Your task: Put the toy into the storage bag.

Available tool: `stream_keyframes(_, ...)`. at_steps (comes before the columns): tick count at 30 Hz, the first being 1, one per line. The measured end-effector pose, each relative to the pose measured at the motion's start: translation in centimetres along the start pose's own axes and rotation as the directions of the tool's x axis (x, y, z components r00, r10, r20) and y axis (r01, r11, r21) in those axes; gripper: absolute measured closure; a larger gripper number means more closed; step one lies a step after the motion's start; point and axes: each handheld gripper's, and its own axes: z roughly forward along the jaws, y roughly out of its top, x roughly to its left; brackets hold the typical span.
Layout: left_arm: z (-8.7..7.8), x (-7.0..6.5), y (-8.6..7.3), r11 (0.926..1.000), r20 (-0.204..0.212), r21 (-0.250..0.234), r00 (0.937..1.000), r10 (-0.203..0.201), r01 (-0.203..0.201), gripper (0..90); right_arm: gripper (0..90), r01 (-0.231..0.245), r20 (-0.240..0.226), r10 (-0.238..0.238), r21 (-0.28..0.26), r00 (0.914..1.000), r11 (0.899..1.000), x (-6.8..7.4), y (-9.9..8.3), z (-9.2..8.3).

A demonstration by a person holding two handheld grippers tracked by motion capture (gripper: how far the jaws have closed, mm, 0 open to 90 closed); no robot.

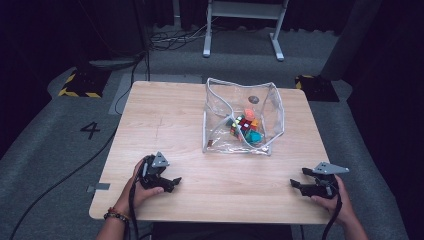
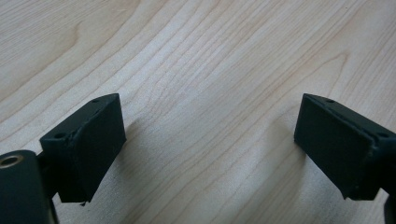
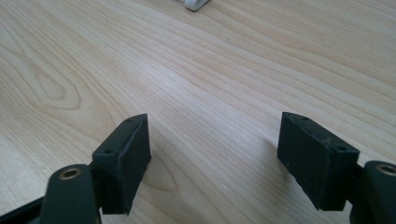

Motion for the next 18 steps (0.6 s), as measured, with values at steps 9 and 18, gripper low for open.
stream_keyframes(9,0.07,0.01,0.02,1.0000,0.001,-0.002,1.0000,-0.007,0.007,8.9,25.5,0.003,0.007,-0.003,0.004,1.0000,1.000,-0.06,-0.04,-0.04)
stream_keyframes(18,-0.01,-0.08,-0.02,1.0000,-0.016,-0.001,0.9998,-0.007,0.007,9.2,25.4,0.002,0.007,-0.002,0.004,1.0000,1.000,-0.06,-0.04,-0.04)
